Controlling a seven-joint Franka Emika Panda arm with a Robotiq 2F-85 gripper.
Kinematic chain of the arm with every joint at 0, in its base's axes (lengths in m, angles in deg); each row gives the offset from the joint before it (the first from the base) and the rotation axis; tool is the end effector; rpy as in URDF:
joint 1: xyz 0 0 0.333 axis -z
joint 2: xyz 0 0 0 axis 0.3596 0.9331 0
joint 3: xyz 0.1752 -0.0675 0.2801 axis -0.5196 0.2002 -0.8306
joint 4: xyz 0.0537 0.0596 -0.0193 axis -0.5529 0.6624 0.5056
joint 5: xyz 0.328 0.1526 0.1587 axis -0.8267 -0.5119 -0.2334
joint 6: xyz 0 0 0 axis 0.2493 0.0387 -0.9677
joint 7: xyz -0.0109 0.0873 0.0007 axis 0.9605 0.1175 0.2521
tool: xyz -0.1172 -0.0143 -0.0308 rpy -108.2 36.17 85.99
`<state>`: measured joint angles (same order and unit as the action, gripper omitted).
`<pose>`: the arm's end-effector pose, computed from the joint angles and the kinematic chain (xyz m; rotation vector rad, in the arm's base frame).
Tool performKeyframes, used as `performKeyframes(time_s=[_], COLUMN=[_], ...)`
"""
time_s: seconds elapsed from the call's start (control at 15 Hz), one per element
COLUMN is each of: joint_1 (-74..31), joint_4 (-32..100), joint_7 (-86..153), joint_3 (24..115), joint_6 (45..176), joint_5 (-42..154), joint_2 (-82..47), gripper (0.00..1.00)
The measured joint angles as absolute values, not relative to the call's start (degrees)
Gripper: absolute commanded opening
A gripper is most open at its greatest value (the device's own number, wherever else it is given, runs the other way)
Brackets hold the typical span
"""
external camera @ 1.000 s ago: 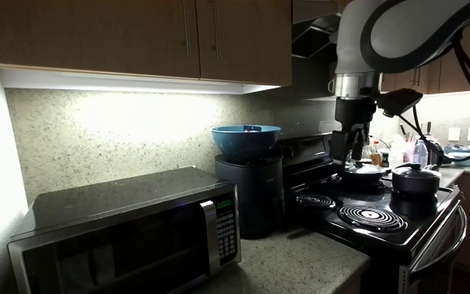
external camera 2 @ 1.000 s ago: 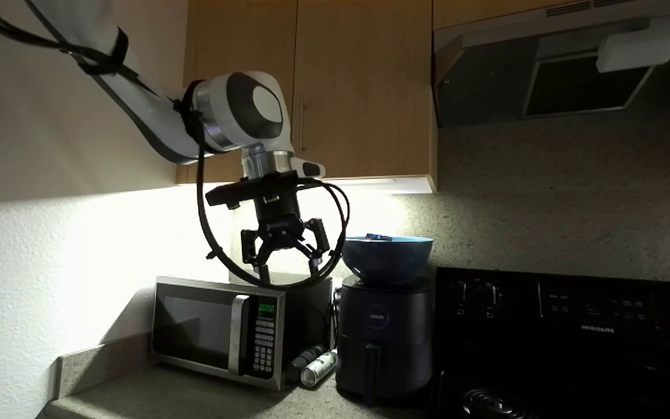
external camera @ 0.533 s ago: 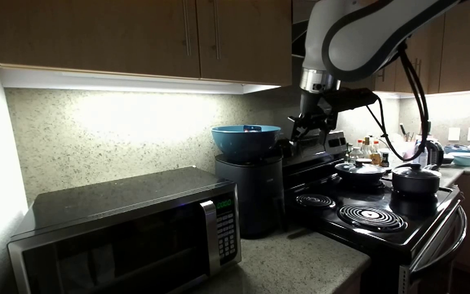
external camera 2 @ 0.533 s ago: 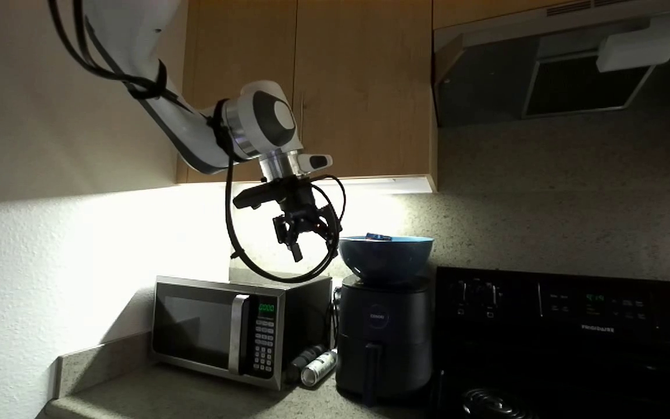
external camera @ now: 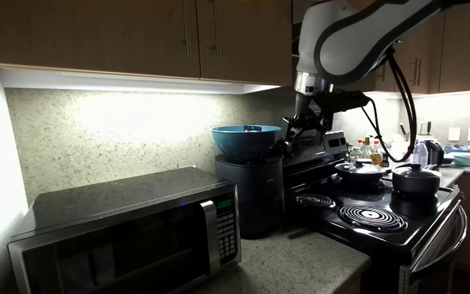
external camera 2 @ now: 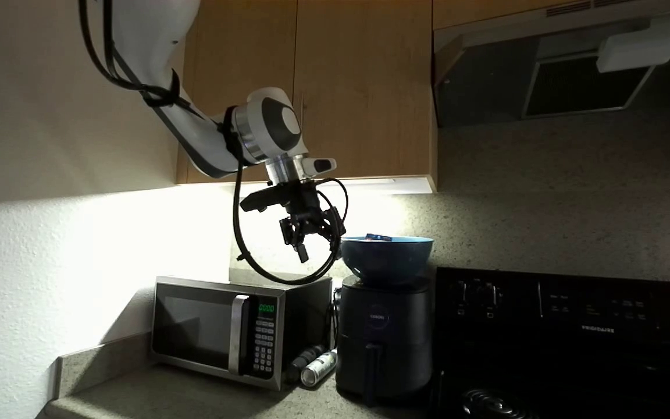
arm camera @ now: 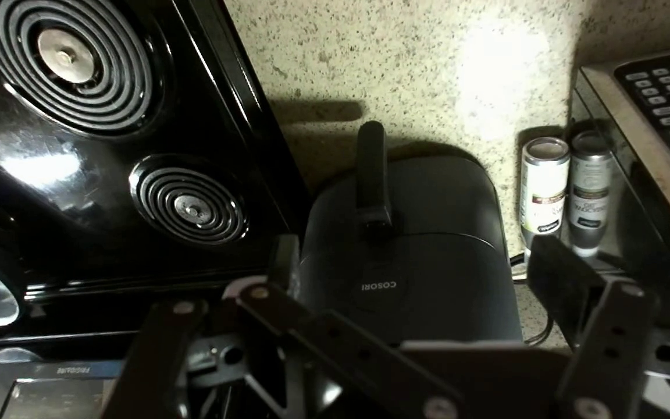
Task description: Put the blue bowl on the counter top
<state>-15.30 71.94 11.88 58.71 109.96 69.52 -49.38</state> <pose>0.4979 0.0020 0.5050 2.8765 -0.4002 0.5577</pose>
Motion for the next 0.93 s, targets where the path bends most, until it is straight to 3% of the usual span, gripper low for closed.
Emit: performKeyframes(time_s=[0.93], joint_1=[-14.5], joint_4=[76.0], joint_7=[-5.2], joint_3=[60.2], joint_6=[122.7], joint_5=[63.4], joint_2=[-50.1], gripper=[1.00])
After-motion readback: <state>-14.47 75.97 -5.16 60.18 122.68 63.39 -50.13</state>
